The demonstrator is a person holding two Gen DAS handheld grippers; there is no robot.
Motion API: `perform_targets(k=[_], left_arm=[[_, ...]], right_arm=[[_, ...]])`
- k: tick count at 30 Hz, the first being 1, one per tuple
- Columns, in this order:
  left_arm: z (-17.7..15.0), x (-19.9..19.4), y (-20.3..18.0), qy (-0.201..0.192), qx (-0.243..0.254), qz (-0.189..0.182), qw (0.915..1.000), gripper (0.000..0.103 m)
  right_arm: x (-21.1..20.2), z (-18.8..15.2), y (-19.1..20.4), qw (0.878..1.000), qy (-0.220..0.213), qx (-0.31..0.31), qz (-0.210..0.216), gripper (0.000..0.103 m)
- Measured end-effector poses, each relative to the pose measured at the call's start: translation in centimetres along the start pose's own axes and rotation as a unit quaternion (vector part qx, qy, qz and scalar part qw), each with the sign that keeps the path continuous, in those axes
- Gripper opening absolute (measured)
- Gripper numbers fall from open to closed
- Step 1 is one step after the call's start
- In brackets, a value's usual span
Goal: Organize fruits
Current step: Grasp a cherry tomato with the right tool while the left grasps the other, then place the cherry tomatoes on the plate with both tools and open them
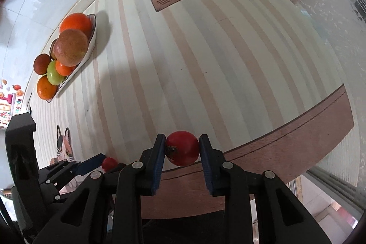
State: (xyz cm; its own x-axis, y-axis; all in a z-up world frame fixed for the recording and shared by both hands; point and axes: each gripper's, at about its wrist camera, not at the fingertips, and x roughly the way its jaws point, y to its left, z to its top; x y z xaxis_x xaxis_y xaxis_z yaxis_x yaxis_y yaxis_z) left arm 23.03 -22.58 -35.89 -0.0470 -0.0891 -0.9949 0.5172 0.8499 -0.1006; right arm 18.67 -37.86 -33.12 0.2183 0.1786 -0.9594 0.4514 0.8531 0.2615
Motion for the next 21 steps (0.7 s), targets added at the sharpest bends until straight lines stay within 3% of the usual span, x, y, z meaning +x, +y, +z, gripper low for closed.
perform_targets(k=[9, 14, 18, 21], left_arm=[[0.2, -1.9, 4.2, -0.018, -0.024, -0.014, 0.9995, 0.023], [0.4, -4.5, 8.1, -0.044, -0.078, -0.035, 0.9953, 0.023], [0.0, -7.6, 13.6, -0.074, -0.152, -0.067, 0.9833, 0.023], [-0.3, -9.8, 18.2, -0.096, -0.218, -0.100, 0.9662, 0.023]], right_arm=[[-0.1, 0.5, 1.8, 1.000, -0.005, -0.014, 0.009, 0.033], [-0.6, 1.0, 4.8, 0.999, -0.012, -0.037, 0.037, 0.033], [-0.6, 1.7, 8.1, 0.995, -0.015, -0.054, 0.081, 0.033], [-0.3, 2.3, 11.3, 0.991, -0.020, -0.074, 0.113, 0.033]])
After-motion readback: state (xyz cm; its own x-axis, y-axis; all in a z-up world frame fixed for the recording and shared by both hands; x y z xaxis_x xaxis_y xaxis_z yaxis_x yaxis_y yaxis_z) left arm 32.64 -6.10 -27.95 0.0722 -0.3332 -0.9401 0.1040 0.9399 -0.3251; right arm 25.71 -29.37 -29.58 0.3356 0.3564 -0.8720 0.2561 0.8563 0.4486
